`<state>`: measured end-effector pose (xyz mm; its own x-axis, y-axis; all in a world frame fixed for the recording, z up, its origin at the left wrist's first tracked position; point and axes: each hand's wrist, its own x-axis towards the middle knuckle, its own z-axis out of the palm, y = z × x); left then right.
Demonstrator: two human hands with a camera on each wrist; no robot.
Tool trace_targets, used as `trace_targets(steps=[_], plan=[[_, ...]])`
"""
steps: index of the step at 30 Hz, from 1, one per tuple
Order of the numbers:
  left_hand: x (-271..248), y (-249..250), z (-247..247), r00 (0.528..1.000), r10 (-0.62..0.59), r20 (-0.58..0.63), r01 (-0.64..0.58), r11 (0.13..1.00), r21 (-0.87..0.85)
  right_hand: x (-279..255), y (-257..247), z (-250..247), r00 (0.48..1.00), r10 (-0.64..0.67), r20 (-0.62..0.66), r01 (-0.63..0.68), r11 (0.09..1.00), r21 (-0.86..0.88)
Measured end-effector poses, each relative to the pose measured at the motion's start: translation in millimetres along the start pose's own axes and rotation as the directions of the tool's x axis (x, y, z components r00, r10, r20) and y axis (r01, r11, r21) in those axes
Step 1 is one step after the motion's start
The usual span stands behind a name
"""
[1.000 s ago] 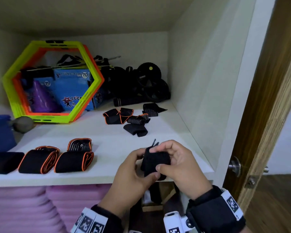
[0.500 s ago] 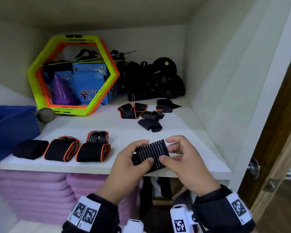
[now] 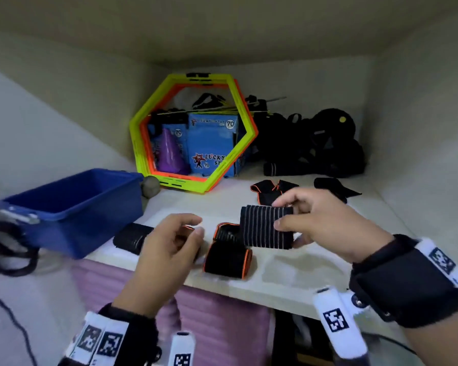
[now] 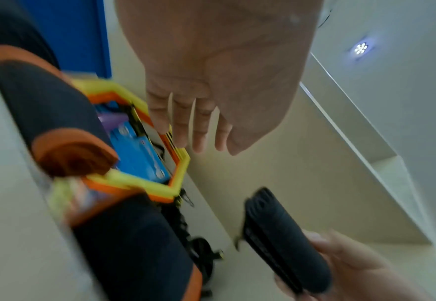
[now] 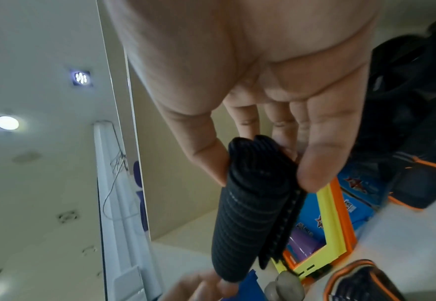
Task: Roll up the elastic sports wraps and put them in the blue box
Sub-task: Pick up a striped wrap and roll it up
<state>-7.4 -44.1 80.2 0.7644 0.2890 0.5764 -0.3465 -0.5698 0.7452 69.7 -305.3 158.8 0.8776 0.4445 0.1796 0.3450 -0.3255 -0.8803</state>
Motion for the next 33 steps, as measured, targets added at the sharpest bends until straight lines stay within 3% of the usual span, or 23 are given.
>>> trace_targets(steps=[2,5,8,13,20,25,29,31,33], plan=[[12.8,-30.4,-38.4,0.997,0.037,-0.063,-0.024,0.979,0.204,36.1,-19.1,16.1,1.000,0.013,0.027,-0.011,0.998,-0.066],[24.9,-77.6,-73.6,0.999,0.043,-0.017,-0.028,0.849,0.528,89.7,-43.3,50.4,0.991,0.091,0.094,-0.080,0.990,-0.115],[28.4,-114.5,-91.3,0.999,-0.012,0.038,-0.015,0.765,0.644,140.1,-62.8,95.6,0.973,0.158,0.171,-0.132,0.980,-0.151],[27.9,-140.7,-102.1,0.989,0.003,0.145,-0.097,0.756,0.647,202.8,-82.4,154.8,0.956,0.231,0.179,-0.178,0.946,-0.273],[29.3,-161.9,-100.5,0.990,0.041,0.133,-0.105,0.845,0.524,249.2,-72.6,220.0,0.920,0.366,0.139,-0.258,0.834,-0.488],[31.3,-169.4,-97.9,0.992,0.039,0.124,-0.094,0.873,0.478,266.4,-77.3,237.8,0.892,0.427,0.147,-0.268,0.763,-0.589],[32.5,-172.6,-99.0,0.992,0.047,0.115,-0.095,0.879,0.468,274.1,-71.1,242.8,0.763,0.604,0.230,-0.403,0.723,-0.561],[33.9,-174.1,-99.8,0.993,0.035,0.109,-0.084,0.870,0.485,277.3,-67.1,246.4,0.755,0.603,0.257,-0.336,0.693,-0.638],[34.6,-173.7,-98.7,0.994,0.028,0.109,-0.080,0.862,0.501,275.4,-64.5,252.6,0.811,0.531,0.246,-0.187,0.633,-0.751]])
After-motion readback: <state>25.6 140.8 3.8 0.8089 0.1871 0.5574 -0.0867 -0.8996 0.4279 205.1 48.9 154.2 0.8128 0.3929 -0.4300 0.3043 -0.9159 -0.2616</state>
